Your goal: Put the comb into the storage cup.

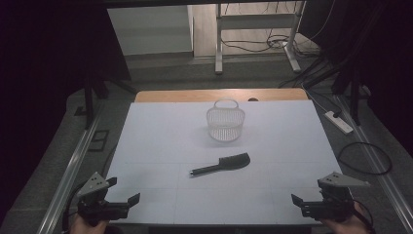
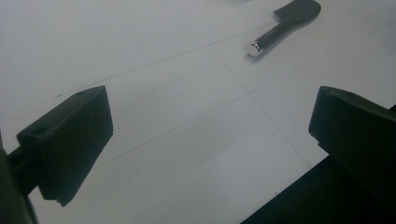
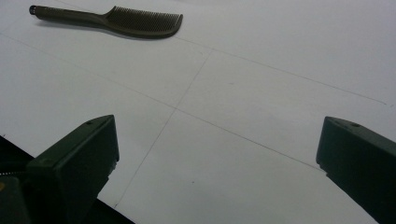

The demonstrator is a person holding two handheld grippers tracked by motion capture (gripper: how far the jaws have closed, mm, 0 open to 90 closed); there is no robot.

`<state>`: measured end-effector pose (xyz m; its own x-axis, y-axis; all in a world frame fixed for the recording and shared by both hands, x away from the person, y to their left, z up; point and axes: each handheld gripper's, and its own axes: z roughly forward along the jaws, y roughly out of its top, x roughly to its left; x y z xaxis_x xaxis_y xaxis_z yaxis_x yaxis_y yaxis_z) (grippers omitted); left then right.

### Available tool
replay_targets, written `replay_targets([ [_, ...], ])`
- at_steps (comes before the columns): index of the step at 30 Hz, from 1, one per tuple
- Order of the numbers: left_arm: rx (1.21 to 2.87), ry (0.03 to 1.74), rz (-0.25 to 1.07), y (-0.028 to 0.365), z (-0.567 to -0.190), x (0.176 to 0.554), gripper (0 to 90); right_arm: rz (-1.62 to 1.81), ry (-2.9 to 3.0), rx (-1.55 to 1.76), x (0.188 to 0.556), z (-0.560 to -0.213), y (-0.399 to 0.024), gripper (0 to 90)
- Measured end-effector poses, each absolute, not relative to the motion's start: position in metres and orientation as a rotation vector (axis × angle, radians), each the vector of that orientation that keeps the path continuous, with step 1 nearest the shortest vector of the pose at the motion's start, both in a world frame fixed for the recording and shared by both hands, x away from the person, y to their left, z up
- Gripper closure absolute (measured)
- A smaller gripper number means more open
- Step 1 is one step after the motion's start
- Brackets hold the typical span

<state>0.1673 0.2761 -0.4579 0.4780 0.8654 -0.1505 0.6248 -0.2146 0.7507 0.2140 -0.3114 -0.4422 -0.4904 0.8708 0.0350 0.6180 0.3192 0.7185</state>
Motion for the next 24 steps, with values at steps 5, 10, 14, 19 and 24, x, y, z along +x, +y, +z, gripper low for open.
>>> replay_targets([
  [5,1.933,1.238,0.382,0.2771,-0.4581,0.1670,1.0,0.971,2.236,1.323,0.2141,-0.4422,-0.3106,0.0],
  [10,1.937,1.237,0.383,0.2767,-0.4582,0.1672,1.1,0.965,2.243,1.322,0.2142,-0.4423,-0.3101,0.0],
  [14,1.936,1.240,0.381,0.2767,-0.4582,0.1675,1.1,0.963,2.242,1.328,0.2146,-0.4426,-0.3103,0.0],
  [19,1.925,1.249,0.371,0.2778,-0.4585,0.1680,1.1,0.957,2.248,1.327,0.2149,-0.4428,-0.3100,0.0],
  [24,1.934,1.251,0.353,0.2778,-0.4588,0.1696,0.7,0.960,2.250,1.326,0.2150,-0.4427,-0.3102,0.0],
])
